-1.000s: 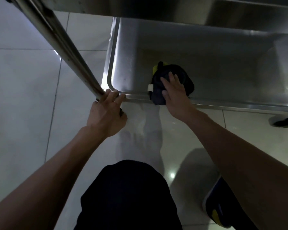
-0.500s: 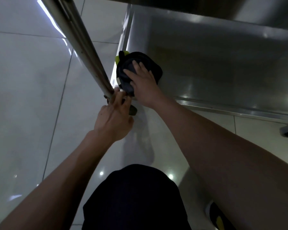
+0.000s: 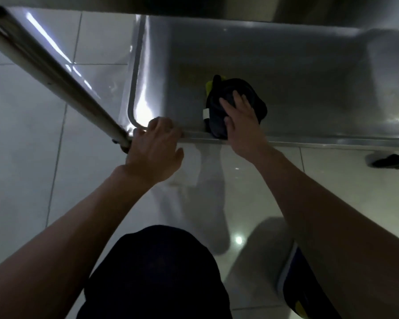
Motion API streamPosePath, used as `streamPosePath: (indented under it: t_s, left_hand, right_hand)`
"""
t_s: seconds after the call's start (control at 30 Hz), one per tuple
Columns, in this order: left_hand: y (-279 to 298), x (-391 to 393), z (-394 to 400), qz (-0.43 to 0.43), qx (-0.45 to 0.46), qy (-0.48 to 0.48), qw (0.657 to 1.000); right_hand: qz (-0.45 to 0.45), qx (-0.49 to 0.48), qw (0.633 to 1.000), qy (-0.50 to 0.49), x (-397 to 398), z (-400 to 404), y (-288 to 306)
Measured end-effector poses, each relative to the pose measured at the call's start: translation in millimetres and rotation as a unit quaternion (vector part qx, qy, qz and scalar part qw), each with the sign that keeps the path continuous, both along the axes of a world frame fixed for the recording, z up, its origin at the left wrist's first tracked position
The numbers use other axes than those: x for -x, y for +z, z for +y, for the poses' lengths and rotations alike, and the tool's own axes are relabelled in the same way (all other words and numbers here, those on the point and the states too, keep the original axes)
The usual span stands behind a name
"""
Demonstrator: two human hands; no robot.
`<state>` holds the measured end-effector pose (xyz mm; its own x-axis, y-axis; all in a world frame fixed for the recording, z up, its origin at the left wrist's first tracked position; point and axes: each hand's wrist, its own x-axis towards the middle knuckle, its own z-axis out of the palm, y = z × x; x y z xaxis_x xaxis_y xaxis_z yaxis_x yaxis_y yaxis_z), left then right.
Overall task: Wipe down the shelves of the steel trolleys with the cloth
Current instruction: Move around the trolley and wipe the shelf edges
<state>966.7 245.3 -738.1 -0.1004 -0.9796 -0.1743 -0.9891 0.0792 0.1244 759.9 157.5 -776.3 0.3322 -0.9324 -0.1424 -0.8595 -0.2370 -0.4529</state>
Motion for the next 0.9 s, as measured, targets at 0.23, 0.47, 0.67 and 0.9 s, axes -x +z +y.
streamPosePath:
  t_s: [0.23,0.47,0.67,0.9]
  left_hand:
    - [-13.4,68.2,-30.1,0.011,-0.065,-0.075,0.995]
    - [-19.7,71.2,-21.4,0.008,-0.051,-0.079,0.996]
    - [-17.7,65.2,-15.4,0.013,-0.053,-0.077,0.995]
    - [-8.3,39.4,-10.2,0.046,-0.027,-0.064,0.997]
  right_hand:
    - [0.0,0.013,0.997,-0.074,85.6,2.3,1.2]
    - [-0.003,0.01,0.989,-0.148,156.2,-0.9,6.9]
    - [-0.008,0.016,0.989,-0.147,144.9,5.2,8.9]
    - [-0.022,0.015,0.989,-0.145,114.9,9.4,9.0]
